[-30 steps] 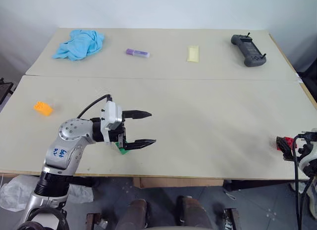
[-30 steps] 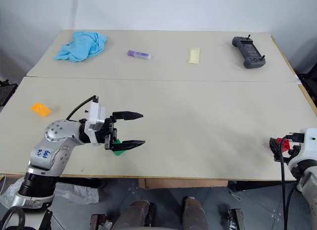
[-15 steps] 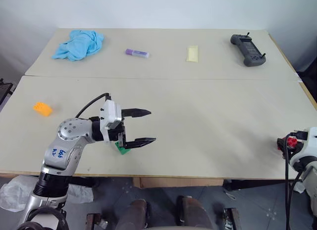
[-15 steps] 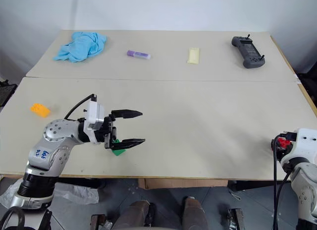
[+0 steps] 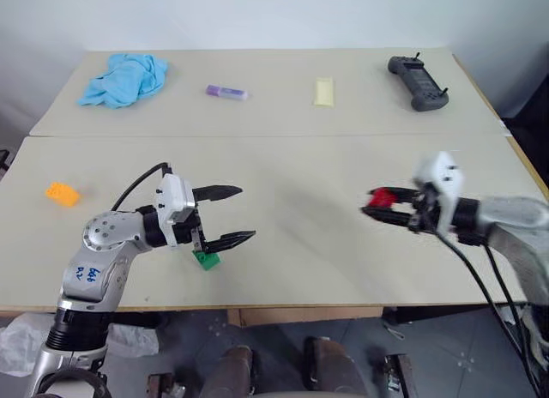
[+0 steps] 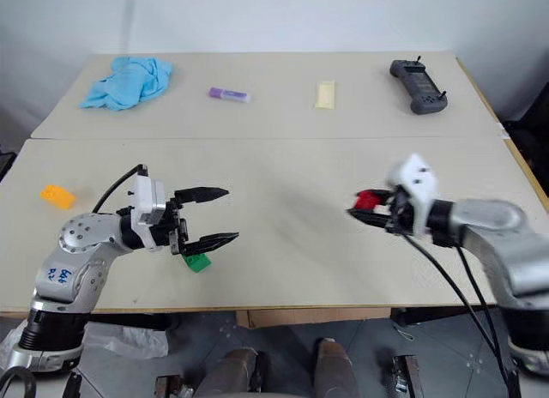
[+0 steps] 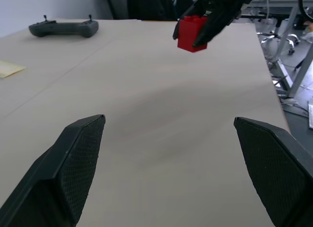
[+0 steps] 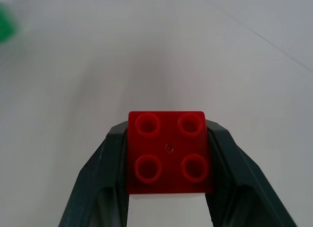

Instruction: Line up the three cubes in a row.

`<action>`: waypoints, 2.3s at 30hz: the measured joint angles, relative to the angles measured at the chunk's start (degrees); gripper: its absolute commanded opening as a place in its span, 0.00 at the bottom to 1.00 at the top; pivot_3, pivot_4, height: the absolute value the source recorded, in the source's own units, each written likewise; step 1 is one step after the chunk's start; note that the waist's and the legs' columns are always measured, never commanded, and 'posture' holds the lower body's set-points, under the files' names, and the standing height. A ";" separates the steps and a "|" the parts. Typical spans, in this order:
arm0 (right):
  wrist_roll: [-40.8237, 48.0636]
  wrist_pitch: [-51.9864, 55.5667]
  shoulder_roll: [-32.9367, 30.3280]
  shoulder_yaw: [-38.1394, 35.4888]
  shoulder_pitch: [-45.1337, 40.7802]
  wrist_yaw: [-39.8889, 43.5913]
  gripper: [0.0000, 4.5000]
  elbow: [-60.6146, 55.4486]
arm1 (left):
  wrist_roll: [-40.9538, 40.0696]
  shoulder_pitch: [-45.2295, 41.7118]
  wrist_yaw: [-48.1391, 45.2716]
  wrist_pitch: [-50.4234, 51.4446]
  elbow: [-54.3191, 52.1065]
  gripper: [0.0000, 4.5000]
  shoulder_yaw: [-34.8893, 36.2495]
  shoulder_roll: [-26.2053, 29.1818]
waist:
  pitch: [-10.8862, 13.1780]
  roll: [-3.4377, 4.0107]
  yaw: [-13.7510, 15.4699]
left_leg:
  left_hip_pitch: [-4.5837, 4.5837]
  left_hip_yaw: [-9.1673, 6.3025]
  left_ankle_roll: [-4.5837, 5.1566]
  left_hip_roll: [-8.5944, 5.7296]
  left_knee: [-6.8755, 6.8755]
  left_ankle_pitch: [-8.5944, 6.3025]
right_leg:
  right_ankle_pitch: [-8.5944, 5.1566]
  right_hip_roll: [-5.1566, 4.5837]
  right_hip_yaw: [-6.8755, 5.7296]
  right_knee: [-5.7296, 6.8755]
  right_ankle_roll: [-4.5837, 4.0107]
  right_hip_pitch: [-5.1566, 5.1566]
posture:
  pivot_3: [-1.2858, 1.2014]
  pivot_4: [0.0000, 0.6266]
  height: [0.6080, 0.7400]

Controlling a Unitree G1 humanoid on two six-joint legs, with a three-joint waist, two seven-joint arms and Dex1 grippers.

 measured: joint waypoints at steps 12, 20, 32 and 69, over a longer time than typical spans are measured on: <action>-15.22 -19.74 16.32 15.45 -18.26 15.07 0.34 35.34 | 0.13 6.25 2.34 1.00 -5.18 1.00 2.68 1.47 | 0.01 -0.02 0.41 | -0.32 -0.54 0.05 -0.21 0.07 -0.07 | -0.02 -0.21 -0.32 0.03 -0.04 -0.05 | 0.52 0.24 1.00; -15.48 -19.80 17.52 14.06 -17.43 16.81 0.34 35.57 | 0.13 8.07 3.46 1.81 -7.08 1.00 3.98 2.29 | 0.01 -0.02 0.43 | -0.31 -0.54 -0.02 -0.12 0.14 -0.07 | -0.02 -0.16 -0.35 0.07 -0.05 -0.04 | 0.52 0.24 1.00; -14.03 -22.49 19.79 8.90 -12.47 14.72 0.98 32.99 | -0.57 8.07 3.98 1.91 -6.85 1.00 6.21 2.86 | 0.02 0.00 0.29 | -0.30 -0.51 -0.03 -0.10 0.16 -0.08 | -0.02 -0.14 -0.33 0.10 -0.05 -0.06 | 0.52 0.24 1.00; 5.64 -35.26 16.20 -4.17 12.60 24.55 0.99 11.03 | -1.67 30.90 0.26 -6.04 -4.99 1.00 17.09 2.32 | 0.05 0.07 0.45 | 0.00 -0.46 -0.02 0.01 -0.04 -0.26 | -0.07 -0.19 -0.33 -0.24 -0.14 0.20 | 0.52 0.24 1.00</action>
